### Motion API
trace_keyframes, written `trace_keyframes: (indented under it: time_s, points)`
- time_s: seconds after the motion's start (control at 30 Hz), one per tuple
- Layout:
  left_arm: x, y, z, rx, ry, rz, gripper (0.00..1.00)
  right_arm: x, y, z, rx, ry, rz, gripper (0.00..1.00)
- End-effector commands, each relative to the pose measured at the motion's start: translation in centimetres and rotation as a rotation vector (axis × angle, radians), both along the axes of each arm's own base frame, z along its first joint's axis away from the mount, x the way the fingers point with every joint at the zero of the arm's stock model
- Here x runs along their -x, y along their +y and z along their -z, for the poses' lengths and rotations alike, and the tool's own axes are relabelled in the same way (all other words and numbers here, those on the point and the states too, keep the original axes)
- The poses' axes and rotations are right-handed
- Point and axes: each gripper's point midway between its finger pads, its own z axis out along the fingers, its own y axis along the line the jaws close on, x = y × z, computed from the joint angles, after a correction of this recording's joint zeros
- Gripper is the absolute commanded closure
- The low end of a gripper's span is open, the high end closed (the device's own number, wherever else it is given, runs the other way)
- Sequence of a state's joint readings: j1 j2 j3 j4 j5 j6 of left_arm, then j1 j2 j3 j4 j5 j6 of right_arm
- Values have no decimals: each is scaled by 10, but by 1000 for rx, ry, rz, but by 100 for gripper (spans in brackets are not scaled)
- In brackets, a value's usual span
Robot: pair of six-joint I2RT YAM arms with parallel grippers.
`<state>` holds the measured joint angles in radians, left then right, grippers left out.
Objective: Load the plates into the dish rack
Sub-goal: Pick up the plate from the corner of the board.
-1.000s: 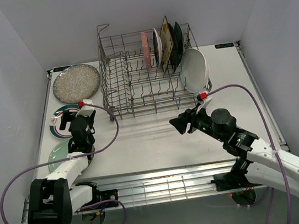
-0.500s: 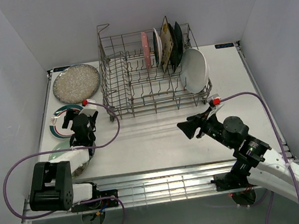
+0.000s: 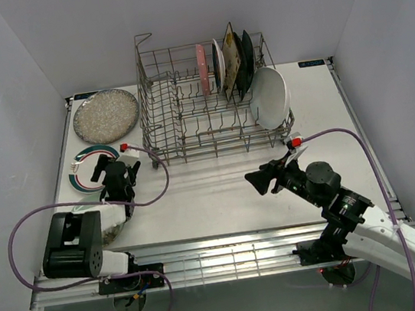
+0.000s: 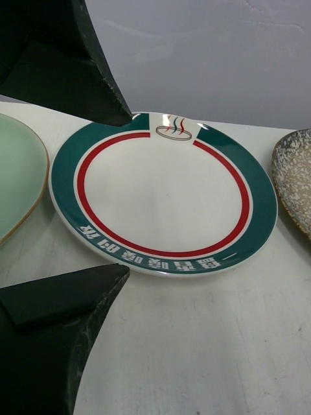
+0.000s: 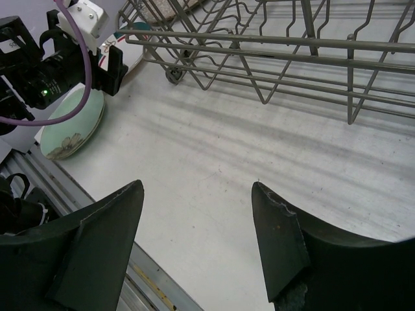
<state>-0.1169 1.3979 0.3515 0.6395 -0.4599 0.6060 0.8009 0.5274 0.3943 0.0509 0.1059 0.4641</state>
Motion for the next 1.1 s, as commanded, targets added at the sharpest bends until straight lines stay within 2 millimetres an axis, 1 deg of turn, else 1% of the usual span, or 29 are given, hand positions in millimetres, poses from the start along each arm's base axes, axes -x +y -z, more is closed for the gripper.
trace_keyframes:
  time_s: [0.0,0.17,0.4,0.47,0.5,0.6,0.63,0.7,1.0,1.07]
  points:
    - [-1,0,5,-8,14,19,2,-1,2,-5,-21,-18,0,27]
    - [0,-3,24,-18,78,40,2,-2,3,-3,-22,-12,1,27]
    - [-1,-3,38,-27,125,45,2,-2,2,-2,-26,-13,6,27]
    - [-5,0,38,-34,126,35,3,-2,2,-2,-27,-14,6,26]
    - [-5,0,41,-39,139,33,4,-1,2,-3,-29,-14,5,26]
    - [-9,2,45,-48,155,37,16,-1,1,-3,-31,-14,8,26]
    - [-9,2,45,-50,158,40,21,-1,0,-2,-32,-13,12,26]
    - [-9,2,46,-46,161,44,27,-1,0,-2,-31,-13,13,26]
    - [-4,-2,44,-36,166,87,52,-1,-1,-4,-39,-15,16,26]
    - [-4,-4,45,-36,177,103,55,0,0,-5,-42,-15,13,27]
